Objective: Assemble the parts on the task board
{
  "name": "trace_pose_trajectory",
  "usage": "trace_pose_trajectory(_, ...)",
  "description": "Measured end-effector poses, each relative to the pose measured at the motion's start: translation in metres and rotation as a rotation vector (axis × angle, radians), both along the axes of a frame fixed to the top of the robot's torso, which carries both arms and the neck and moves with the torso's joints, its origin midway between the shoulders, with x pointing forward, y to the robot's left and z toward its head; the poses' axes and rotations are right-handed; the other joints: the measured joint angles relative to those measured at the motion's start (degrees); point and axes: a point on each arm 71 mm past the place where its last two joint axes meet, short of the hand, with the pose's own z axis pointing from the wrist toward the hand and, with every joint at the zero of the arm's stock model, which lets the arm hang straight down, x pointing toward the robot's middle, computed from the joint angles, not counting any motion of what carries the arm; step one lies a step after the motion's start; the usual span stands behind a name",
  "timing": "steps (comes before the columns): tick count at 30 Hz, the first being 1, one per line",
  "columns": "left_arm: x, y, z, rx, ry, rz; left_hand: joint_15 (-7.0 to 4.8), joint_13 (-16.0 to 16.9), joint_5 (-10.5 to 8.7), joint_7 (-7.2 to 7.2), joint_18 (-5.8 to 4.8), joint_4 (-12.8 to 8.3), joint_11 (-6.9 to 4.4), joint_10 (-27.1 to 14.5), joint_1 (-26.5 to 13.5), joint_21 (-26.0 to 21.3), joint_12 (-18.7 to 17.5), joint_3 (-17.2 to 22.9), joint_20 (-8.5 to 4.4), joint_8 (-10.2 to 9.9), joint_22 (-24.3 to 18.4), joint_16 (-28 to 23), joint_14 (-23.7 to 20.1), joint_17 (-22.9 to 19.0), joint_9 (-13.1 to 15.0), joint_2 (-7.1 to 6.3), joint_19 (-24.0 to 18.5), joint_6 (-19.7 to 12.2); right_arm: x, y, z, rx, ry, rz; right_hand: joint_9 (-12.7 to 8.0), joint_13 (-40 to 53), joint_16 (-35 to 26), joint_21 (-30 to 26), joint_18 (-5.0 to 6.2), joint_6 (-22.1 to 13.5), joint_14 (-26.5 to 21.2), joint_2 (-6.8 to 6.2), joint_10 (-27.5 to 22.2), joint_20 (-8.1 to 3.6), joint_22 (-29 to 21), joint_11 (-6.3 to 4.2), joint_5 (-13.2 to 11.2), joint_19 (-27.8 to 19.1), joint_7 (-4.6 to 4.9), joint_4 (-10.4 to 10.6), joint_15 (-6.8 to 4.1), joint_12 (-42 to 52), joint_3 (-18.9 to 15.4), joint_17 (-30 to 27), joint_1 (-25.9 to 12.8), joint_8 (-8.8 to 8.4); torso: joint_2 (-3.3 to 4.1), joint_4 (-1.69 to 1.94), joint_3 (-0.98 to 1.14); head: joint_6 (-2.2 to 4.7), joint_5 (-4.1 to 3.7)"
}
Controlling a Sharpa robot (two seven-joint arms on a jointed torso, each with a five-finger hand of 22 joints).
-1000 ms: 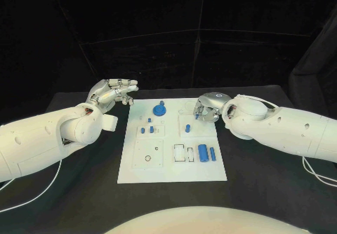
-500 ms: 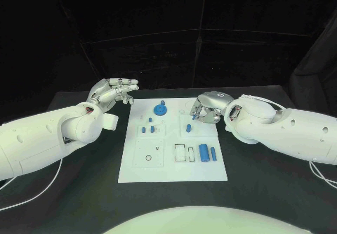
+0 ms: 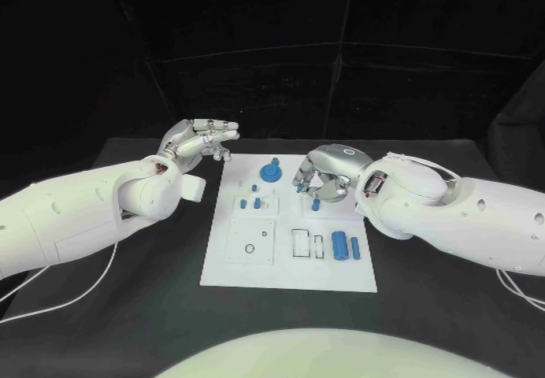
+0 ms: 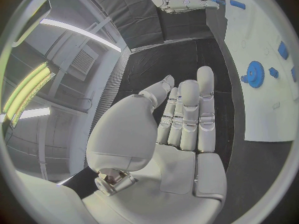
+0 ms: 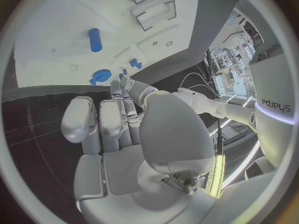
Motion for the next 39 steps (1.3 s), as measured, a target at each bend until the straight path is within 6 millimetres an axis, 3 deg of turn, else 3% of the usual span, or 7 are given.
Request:
trace_pose_trajectory(8,0.0,-0.003,0.0,-0.003,0.001,-0.004,0.0,0.0,0.0,0.0,0.0,0.0,0.0,0.0,0.0,0.0,0.0,0.0,0.0,0.0,0.0,0.0,0.0,0.0,0.0,0.0,0.0,0.0,-0.001,0.033,-0.012,0.008,0.015,0.052,0.01,-0.05,0.0,0.0,0.0,-0.03,0.0,0.0,0.0,0.0,-0.01,0.0,0.0,0.0,-0.01,-0.07,0.0,0.0,0.06,0.0,0.0,0.21,0.07,0.0,0.06,-1.04,2.99)
trace_pose_trajectory(15,0.001,-0.006,0.0,-0.005,0.002,-0.008,0.0,0.0,0.0,0.0,0.0,0.0,0.0,0.0,0.0,0.0,0.0,0.0,0.0,0.0,0.01,0.0,0.0,0.01,0.0,0.0,0.0,0.0,-0.007,0.054,-0.038,-0.007,0.054,0.093,0.02,-0.05,0.0,0.0,0.0,-0.13,0.0,0.0,0.0,0.0,-0.01,0.0,0.0,0.0,0.06,0.02,0.0,0.0,0.31,-0.01,0.0,0.21,0.07,-0.03,0.12,-1.68,4.39)
trace_pose_trajectory(25,0.001,-0.008,0.0,-0.007,0.003,-0.012,0.0,0.0,0.0,0.0,0.0,0.0,0.0,0.0,0.0,0.0,0.0,0.0,0.0,0.0,0.01,0.0,0.0,0.01,0.0,0.0,0.0,0.0,-0.015,0.064,-0.059,-0.04,0.084,0.134,0.0,-0.04,0.0,0.0,0.0,0.02,0.0,0.0,0.0,0.0,-0.01,0.0,0.0,0.0,0.22,0.02,0.0,0.0,0.32,-0.01,0.0,0.12,0.07,-0.21,0.13,-2.29,5.29)
trace_pose_trajectory(39,0.001,-0.008,-0.001,-0.007,0.005,-0.012,0.0,0.0,0.0,0.0,0.0,0.0,0.0,0.0,0.0,0.0,0.0,0.0,0.0,0.0,-0.07,-0.23,0.01,-0.2,0.0,0.0,0.0,0.0,-0.021,0.07,-0.07,-0.054,0.1,0.168,-0.08,-0.07,-0.01,0.0,0.0,0.0,0.0,0.0,-0.01,0.0,-0.02,0.0,0.0,0.0,0.21,0.01,0.0,0.0,0.31,-0.02,0.0,-0.18,0.02,-0.2,0.12,-2.78,5.76)
